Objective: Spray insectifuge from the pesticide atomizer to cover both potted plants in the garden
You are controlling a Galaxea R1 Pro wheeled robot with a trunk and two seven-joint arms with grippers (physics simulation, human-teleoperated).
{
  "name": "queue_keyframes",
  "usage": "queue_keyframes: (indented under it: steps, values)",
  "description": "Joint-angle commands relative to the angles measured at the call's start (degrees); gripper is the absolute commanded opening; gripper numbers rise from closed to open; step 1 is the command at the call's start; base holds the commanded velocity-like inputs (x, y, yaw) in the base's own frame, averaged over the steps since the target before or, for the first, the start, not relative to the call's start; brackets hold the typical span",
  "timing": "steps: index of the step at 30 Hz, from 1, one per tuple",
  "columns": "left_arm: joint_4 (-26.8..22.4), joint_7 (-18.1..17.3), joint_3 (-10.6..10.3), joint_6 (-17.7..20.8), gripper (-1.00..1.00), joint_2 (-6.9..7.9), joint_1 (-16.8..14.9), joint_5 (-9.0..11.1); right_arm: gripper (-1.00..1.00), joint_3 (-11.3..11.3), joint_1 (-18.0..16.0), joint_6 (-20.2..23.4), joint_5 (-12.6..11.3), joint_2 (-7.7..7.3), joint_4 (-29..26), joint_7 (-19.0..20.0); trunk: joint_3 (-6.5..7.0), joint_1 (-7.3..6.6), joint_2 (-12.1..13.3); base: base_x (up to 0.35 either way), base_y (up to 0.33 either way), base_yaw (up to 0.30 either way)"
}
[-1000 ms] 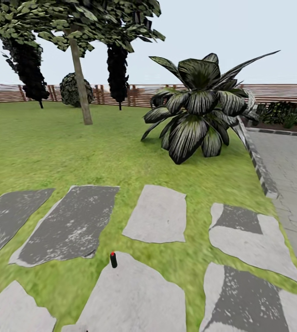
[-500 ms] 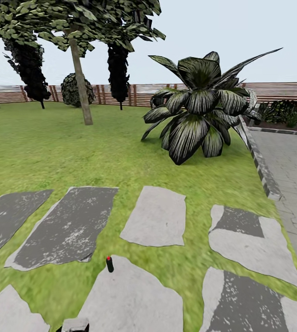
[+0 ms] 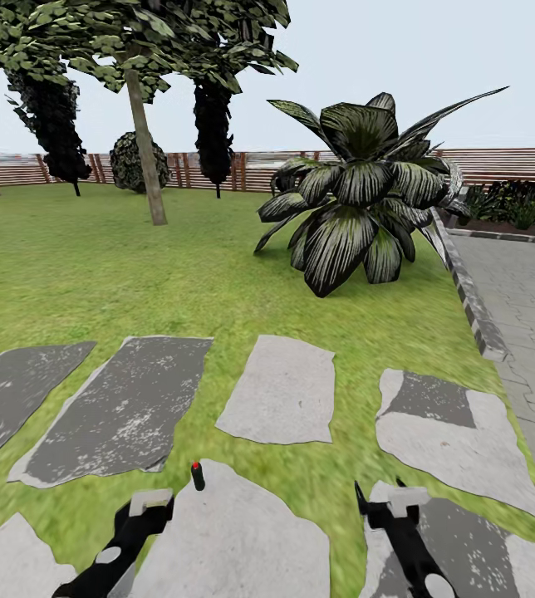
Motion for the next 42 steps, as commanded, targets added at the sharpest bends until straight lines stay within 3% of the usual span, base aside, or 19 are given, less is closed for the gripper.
queue_keyframes:
  steps: [1,15,19,42]
  values:
    - [0.1,0.0,0.0,-0.2,1.00,-0.02,-0.3,0.4,1.00,0.0,-0.5,0.2,0.3,-0.03,0.0,0.0,-0.06,-0.01,0.0,0.000,0.000,0.000]
    - [0.1,-0.2,0.1,-0.7,1.00,-0.41,-0.1,0.1,1.00,0.1,-2.1,1.3,0.3,-0.14,0.2,0.2,-0.06,-0.01,0.0,0.000,0.000,0.000]
    - [0.0,-0.2,-0.1,-0.8,1.00,0.10,-0.4,-0.1,1.00,0.1,-2.2,1.2,0.3,-0.14,0.3,0.1,-0.06,-0.01,0.0,0.000,0.000,0.054]
    - [0.2,0.1,0.6,-0.4,1.00,-0.38,-0.1,0.4,1.00,0.1,-2.2,1.2,0.3,-0.04,0.4,0.1,-0.06,-0.01,0.0,0.033,-0.237,0.267]
